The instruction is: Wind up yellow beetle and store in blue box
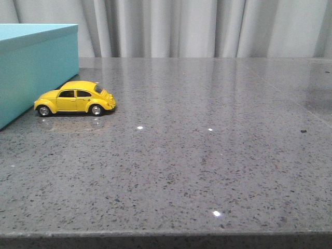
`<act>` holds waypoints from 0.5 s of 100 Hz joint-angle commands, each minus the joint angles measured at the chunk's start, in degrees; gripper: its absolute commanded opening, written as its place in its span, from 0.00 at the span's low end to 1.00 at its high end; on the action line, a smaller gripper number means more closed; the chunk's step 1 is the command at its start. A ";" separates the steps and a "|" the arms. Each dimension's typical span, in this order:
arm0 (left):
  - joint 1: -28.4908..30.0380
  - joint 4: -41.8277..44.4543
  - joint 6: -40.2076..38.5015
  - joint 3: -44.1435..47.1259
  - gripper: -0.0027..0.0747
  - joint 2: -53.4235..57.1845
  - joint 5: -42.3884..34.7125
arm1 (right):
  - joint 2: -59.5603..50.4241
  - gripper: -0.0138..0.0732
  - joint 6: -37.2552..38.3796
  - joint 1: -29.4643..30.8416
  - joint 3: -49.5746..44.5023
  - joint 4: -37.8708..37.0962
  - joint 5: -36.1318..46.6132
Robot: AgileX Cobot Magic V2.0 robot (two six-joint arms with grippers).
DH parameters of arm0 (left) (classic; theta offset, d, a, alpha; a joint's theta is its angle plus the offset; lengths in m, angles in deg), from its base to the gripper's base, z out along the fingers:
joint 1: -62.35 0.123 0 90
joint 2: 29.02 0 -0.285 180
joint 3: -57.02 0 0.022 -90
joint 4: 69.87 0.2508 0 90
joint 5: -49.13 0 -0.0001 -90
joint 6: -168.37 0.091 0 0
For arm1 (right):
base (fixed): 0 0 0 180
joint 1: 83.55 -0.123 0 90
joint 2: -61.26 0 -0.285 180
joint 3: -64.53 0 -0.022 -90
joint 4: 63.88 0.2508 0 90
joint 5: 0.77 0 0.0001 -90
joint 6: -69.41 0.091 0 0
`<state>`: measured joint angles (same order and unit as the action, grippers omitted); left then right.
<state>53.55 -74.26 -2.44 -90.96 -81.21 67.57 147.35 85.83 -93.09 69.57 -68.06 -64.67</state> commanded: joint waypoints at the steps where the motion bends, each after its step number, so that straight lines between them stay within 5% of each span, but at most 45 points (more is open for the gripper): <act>1: -4.09 0.03 5.15 -6.69 0.63 -4.60 1.82 | -2.36 0.88 -0.94 0.21 1.41 -0.35 2.65; 50: -18.67 -0.30 31.16 -36.84 0.63 -36.42 33.81 | -2.55 0.88 -1.49 0.21 1.41 -0.35 2.87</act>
<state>36.31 -74.13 24.71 -122.12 -114.91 99.87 147.02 85.37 -93.09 69.57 -67.93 -64.58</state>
